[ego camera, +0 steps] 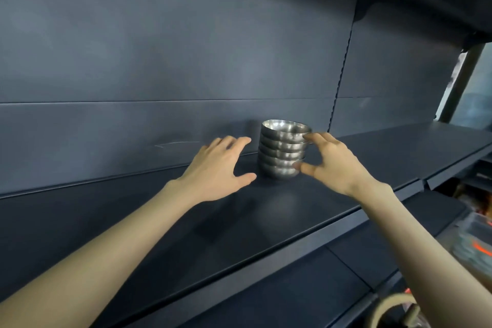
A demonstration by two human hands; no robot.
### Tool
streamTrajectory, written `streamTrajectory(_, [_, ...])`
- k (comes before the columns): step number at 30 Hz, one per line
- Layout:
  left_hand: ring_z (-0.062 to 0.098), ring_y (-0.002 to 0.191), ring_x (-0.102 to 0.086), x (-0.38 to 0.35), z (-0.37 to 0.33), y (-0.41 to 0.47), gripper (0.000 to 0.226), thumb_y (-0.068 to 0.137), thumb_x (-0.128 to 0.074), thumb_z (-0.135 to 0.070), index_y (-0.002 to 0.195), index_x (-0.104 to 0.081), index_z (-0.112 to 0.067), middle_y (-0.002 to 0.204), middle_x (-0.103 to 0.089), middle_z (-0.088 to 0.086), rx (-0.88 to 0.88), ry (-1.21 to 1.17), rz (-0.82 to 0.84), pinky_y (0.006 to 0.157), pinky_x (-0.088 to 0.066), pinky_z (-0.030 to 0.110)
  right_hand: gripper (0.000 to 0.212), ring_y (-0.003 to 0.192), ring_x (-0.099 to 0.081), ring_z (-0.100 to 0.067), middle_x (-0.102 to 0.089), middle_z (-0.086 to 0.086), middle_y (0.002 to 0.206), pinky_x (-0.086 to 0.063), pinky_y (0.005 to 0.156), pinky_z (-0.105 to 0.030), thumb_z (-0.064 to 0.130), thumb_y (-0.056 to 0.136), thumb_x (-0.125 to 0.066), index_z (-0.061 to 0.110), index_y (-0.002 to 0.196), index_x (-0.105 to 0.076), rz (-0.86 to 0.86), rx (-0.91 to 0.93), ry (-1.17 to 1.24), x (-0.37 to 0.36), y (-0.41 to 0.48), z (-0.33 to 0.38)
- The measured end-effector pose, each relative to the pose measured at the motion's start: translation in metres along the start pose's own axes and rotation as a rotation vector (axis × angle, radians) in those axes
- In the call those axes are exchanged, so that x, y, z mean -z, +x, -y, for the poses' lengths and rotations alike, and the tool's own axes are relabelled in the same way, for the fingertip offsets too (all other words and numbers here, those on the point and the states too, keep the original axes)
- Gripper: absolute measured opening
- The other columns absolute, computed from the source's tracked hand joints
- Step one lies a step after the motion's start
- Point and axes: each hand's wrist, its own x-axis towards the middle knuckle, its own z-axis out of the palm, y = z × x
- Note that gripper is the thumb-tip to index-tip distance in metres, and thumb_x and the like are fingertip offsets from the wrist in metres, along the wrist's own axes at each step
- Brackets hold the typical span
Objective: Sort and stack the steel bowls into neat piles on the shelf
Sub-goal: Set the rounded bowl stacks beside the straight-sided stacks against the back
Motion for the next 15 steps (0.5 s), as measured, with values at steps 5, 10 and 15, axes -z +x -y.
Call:
streamTrajectory(5, [0.017, 0.135, -0.034, -0.049, -0.002, 0.038, 0.093, 0.077, -0.065, -0.060, 0.149, -0.016, -0.026, 0.150, -0.033, -0.001, 0.149, -0.260, 0.064, 0.105, -0.033, 0.034, 0.086, 0.131, -0.044, -0.025, -0.046, -0.002, 0.143, -0.040, 0.104, -0.043, 0.056, 0.075, -0.070, 0.019, 0.144, -0.034, 0.012, -0.014, 0.215, -0.018, 0.037, -0.050])
streamTrajectory(10, [0.012, 0.139, -0.031, -0.095, 0.006, 0.065, 0.119, 0.056, -0.073, -0.071, 0.150, -0.009, -0.034, 0.157, -0.021, -0.005, 0.317, -0.573, 0.105, 0.108, -0.029, 0.029, 0.118, 0.135, -0.040, -0.020, -0.036, -0.003, 0.152, -0.038, 0.101, -0.030, 0.067, 0.058, -0.074, 0.024, 0.151, -0.017, 0.037, -0.096, 0.519, -0.041, 0.067, -0.079])
streamTrajectory(15, [0.007, 0.135, -0.037, -0.125, 0.009, 0.083, 0.124, 0.043, -0.078, -0.073, 0.145, -0.018, -0.037, 0.152, -0.031, -0.011, 0.360, -0.703, 0.136, 0.110, -0.036, 0.037, 0.132, 0.129, -0.048, -0.018, -0.044, 0.007, 0.145, -0.042, 0.106, -0.037, 0.077, 0.043, -0.075, 0.027, 0.151, -0.017, 0.128, -0.101, 0.676, -0.060, 0.085, -0.098])
